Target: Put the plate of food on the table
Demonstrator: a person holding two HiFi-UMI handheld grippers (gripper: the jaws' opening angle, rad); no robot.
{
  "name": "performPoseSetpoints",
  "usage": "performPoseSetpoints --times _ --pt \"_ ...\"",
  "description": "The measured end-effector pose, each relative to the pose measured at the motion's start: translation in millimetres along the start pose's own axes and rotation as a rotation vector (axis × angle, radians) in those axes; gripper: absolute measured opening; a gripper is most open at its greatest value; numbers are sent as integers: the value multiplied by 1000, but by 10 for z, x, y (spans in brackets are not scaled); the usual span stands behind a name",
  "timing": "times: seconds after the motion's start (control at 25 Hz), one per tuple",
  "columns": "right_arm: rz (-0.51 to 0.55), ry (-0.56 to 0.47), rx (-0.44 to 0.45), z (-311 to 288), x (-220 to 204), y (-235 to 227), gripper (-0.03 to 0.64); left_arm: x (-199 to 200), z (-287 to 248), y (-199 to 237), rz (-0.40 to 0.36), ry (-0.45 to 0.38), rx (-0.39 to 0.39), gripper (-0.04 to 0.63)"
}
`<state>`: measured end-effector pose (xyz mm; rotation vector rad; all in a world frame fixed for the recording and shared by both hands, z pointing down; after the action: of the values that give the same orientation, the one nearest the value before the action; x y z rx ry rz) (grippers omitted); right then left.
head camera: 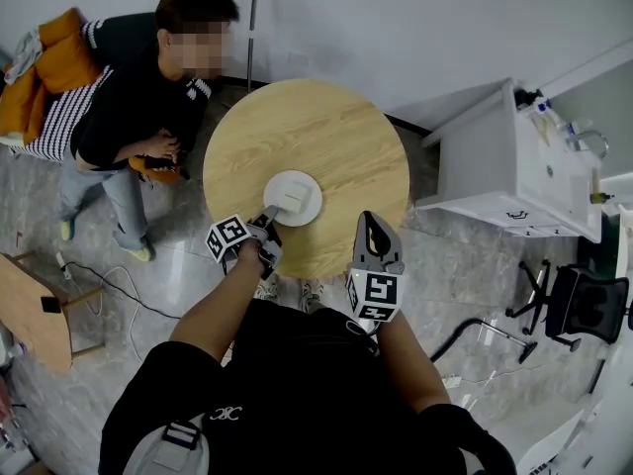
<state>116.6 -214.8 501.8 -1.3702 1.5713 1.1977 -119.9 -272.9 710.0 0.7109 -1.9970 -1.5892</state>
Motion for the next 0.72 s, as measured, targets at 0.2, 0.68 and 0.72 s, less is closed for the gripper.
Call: performPoseSetpoints --times 0.2,0.68,0.72 --pt "-10 2 4 21 -15 -35 5 -23 -50 -71 -79 -24 95 23" --pt "-42 65 37 -51 -149 -79 5 66 -37 -168 -197 -77 248 78" --pt "-41 70 39 -62 -157 -78 5 88 -20 -170 -202 -93 267 78"
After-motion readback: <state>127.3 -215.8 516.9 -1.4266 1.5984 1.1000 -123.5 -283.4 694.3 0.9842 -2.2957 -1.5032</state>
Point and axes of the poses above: the fingertips, and each gripper's own axes: z backward along the fingers, y to its left, x out of its top, the point moved 7 cm from there along z, backward along the fingers, and after that the axes turned 12 degrees about -x, right-handed, at the moved point
